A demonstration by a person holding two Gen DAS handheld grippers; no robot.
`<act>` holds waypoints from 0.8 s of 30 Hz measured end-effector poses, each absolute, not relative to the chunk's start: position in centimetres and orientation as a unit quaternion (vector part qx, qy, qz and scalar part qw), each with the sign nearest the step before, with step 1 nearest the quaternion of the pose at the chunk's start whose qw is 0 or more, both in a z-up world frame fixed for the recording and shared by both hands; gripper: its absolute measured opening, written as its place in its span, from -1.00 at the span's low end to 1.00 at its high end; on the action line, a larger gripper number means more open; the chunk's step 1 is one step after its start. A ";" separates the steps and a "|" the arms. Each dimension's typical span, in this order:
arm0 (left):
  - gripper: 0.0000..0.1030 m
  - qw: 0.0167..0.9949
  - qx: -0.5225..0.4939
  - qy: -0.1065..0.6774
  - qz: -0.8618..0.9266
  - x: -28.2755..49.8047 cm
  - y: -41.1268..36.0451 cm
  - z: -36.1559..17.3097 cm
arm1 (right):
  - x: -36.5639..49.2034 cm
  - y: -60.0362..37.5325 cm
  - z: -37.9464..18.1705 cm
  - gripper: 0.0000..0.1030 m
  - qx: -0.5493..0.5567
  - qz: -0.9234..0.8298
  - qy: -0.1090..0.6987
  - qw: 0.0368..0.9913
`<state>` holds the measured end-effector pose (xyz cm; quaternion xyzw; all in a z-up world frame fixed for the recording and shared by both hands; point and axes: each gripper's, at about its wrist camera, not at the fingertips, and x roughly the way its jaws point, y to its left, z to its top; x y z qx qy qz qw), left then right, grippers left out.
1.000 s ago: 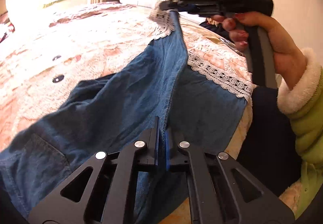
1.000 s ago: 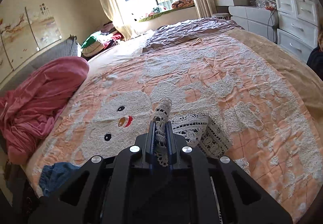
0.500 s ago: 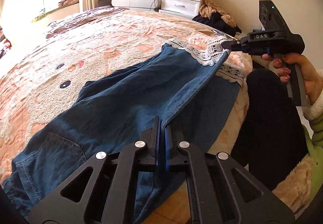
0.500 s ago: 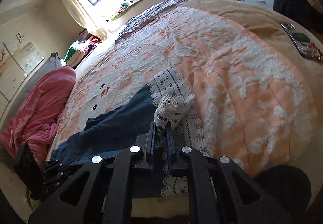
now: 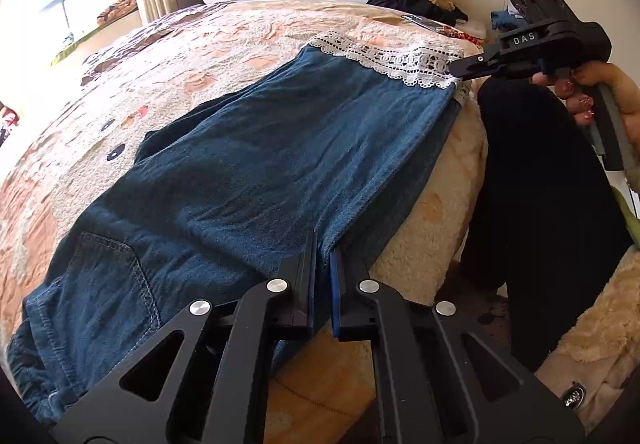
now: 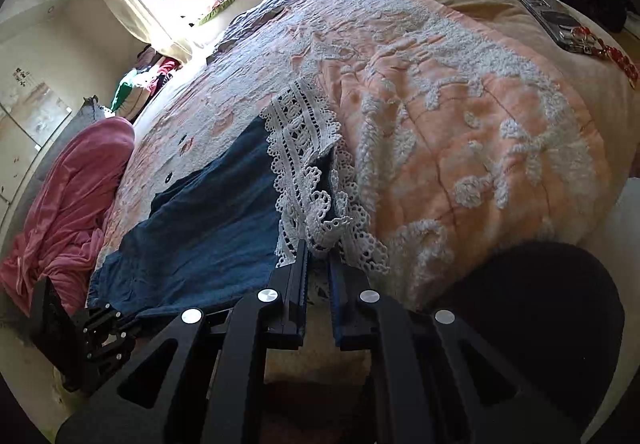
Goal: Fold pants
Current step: 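Pull the lace hem with the right tool to straighten the leg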
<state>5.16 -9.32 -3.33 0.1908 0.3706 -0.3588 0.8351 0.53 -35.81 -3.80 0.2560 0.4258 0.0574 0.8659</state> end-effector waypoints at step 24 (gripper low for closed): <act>-0.76 0.823 0.200 0.376 -0.376 5.0 -10.1 -4.5 | -1.2 -34.3 0.3 -0.27 0.182 0.043 0.374 0.908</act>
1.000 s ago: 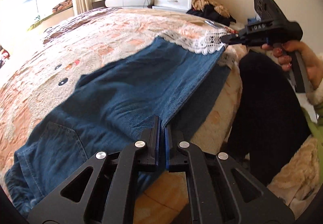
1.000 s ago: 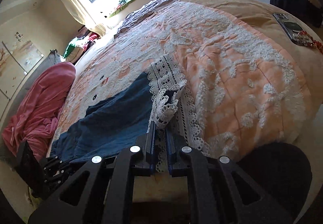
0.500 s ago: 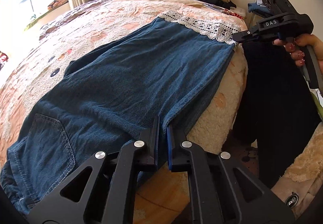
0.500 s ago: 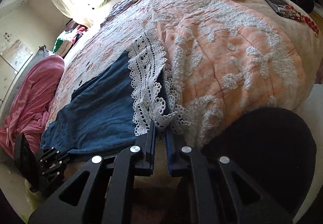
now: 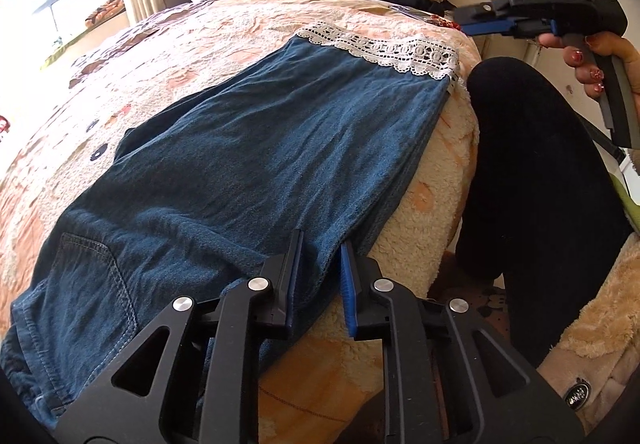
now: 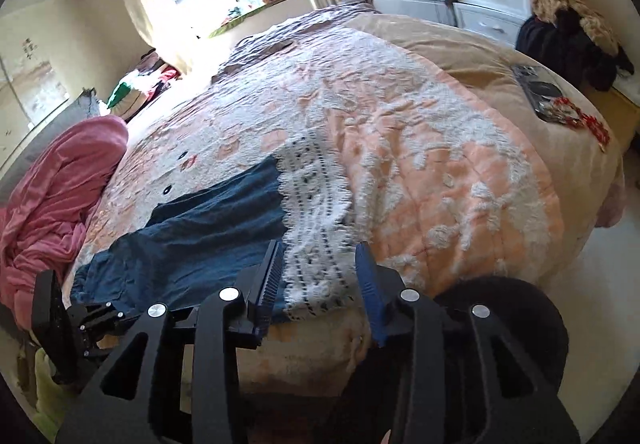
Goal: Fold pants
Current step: 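Pull the lace hem with the right tool to straighten the leg, then open the right tool and release the lace hem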
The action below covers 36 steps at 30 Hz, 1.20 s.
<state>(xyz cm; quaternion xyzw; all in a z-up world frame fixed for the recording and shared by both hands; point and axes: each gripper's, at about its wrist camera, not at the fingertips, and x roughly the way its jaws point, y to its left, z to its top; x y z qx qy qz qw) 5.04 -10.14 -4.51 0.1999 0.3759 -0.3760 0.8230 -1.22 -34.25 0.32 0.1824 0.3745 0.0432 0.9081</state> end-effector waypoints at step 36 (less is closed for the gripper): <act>0.12 0.908 0.046 0.415 -0.043 5.6 6.1 0.9 | 2.3 -31.8 -4.3 -0.05 0.149 0.103 0.454 0.873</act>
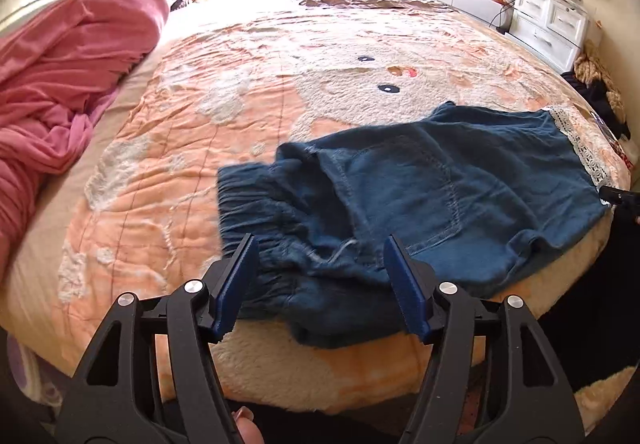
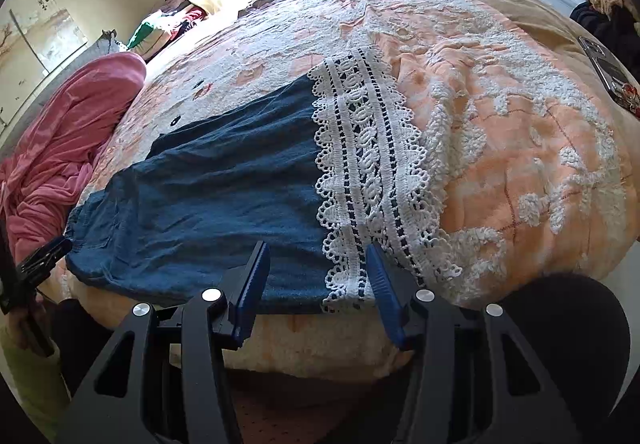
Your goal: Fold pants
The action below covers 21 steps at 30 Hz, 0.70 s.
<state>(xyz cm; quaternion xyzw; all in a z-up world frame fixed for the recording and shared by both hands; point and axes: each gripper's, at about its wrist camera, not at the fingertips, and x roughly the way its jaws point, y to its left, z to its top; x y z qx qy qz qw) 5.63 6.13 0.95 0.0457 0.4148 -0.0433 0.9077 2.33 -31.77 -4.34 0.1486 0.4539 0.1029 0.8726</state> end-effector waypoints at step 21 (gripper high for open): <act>0.46 0.911 0.075 0.397 -0.085 4.5 4.9 4.2 | 3.7 -29.0 2.2 0.22 0.072 0.161 0.392 0.903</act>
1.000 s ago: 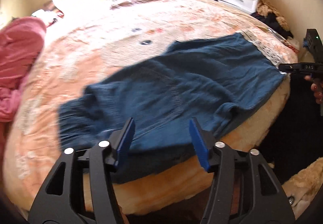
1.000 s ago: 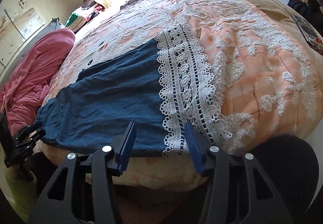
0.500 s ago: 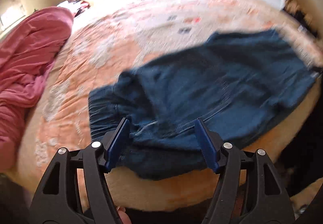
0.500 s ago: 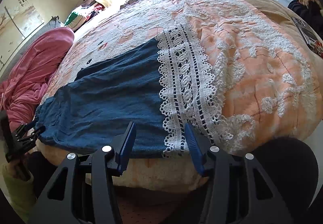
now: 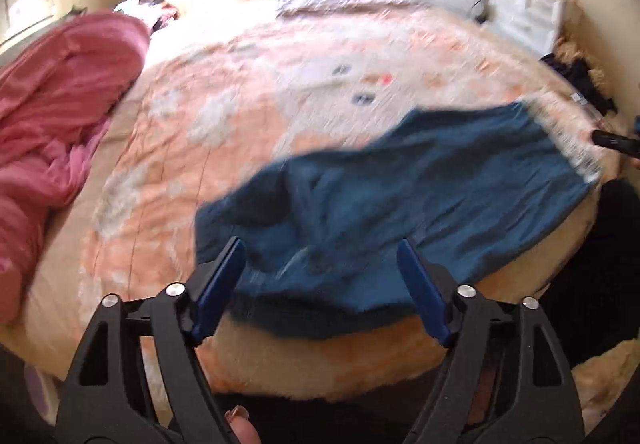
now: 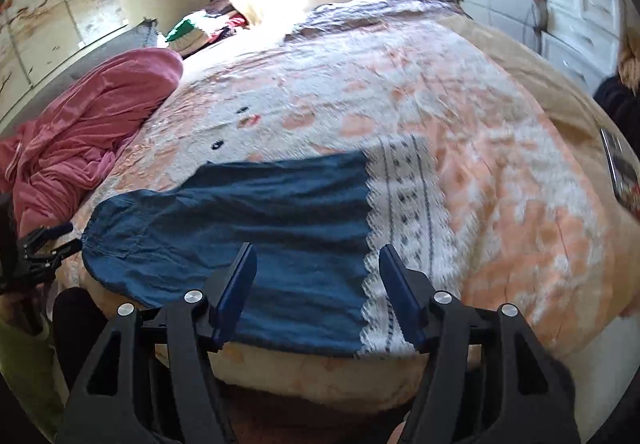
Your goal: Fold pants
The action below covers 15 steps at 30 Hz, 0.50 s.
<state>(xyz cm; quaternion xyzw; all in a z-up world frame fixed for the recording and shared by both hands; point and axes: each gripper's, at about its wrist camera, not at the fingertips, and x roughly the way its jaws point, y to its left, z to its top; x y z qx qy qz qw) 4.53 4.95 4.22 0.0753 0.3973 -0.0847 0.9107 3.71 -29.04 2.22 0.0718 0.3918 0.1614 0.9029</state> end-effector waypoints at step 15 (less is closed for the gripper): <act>0.13 0.858 0.083 0.460 -0.215 10.6 -5.5 -4.2 | 17.8 -13.0 1.9 0.22 -0.056 0.309 0.440 0.841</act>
